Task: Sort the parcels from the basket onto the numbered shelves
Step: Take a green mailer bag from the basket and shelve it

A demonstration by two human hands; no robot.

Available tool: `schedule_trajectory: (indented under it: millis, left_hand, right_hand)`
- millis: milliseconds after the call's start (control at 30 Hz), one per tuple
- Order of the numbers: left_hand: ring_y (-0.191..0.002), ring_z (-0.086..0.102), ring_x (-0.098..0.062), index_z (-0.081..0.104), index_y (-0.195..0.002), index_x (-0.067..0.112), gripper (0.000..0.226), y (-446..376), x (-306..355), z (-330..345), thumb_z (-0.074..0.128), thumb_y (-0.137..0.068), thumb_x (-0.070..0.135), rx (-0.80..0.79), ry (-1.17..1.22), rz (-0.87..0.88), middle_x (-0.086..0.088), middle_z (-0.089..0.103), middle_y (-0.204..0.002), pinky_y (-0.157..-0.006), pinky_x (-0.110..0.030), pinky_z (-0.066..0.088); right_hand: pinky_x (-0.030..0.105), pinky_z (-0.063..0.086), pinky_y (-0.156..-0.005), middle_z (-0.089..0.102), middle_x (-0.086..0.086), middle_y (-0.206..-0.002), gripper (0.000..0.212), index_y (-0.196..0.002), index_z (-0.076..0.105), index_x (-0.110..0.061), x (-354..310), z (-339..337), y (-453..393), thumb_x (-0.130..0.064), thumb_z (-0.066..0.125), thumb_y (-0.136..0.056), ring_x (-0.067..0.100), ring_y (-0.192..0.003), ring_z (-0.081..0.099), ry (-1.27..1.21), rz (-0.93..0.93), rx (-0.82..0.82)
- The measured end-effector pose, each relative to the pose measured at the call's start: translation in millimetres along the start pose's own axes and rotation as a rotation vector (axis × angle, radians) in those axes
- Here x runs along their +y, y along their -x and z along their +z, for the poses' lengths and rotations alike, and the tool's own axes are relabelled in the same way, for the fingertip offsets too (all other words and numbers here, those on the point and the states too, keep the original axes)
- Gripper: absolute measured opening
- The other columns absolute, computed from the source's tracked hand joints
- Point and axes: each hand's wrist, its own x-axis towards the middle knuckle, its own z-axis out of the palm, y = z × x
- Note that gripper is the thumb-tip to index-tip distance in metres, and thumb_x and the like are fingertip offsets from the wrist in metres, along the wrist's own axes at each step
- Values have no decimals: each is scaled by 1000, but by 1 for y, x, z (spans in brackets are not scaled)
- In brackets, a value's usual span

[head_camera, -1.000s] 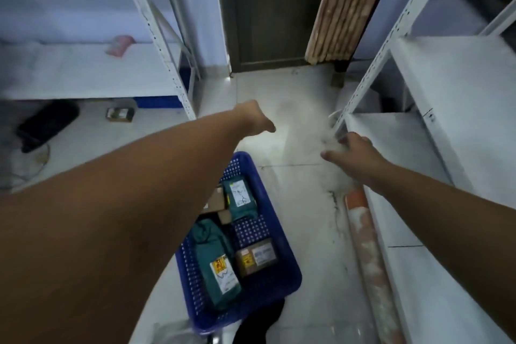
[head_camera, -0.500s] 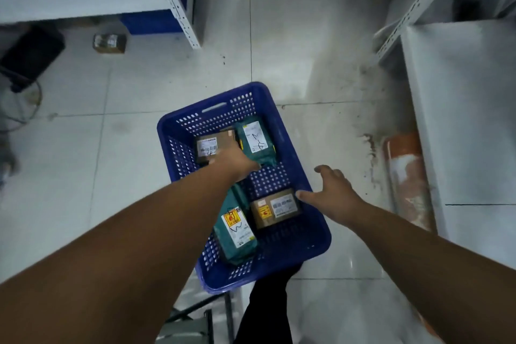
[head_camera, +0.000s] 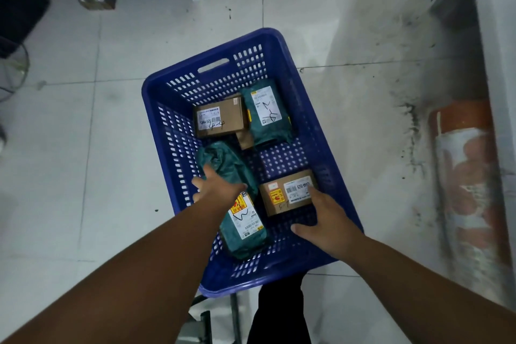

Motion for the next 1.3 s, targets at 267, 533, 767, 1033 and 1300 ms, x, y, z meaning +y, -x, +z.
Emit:
schedule_trajectory:
  millis: [267,533,767,1033,1300]
  left_hand:
    - [-146,32,-52,-4,-166,32,128,-33,-12,49,87,-78,51,11,19,-83,-15,8,-169,-109,-58,42]
    - [-150,27,-53,-13,-165,39,127,-64,-19,93,84,-83,50,57,-60,-147,-15,-8,-172,-111,-62,41]
    - [-150,22,-54,-29,-158,46,137,-78,-14,123,82,-80,62,143,-161,-225,-19,-14,-172,-110,-67,39]
    - [-147,26,-53,-17,-159,55,128,-50,1,80,83,-80,54,133,-33,-176,-25,-2,-169,-111,-59,38]
    - [-142,31,-57,-2,-160,51,117,27,52,-19,81,-78,53,172,162,-109,-25,2,-168,-112,-64,36]
  right_hand:
    - [39,16,-125,3,0,-171,109,-163,-6,-30,31,38,-37,-51,71,-89,24,-157,2,145,-49,-106]
    - [47,21,-125,-4,-6,-171,108,-163,-8,-32,64,68,-57,-57,67,-89,24,-156,-1,221,-89,-127]
    - [50,14,-126,-9,-6,-171,109,-160,-13,-40,81,81,-67,-64,64,-88,24,-157,-6,215,-77,-144]
    - [44,16,-126,-1,-7,-170,108,-161,-11,-35,64,56,-45,-64,63,-88,22,-156,0,182,-100,-89]
    - [41,26,-124,13,-5,-168,127,-163,-3,-33,2,-7,18,-86,63,-68,24,-154,14,59,-55,-33]
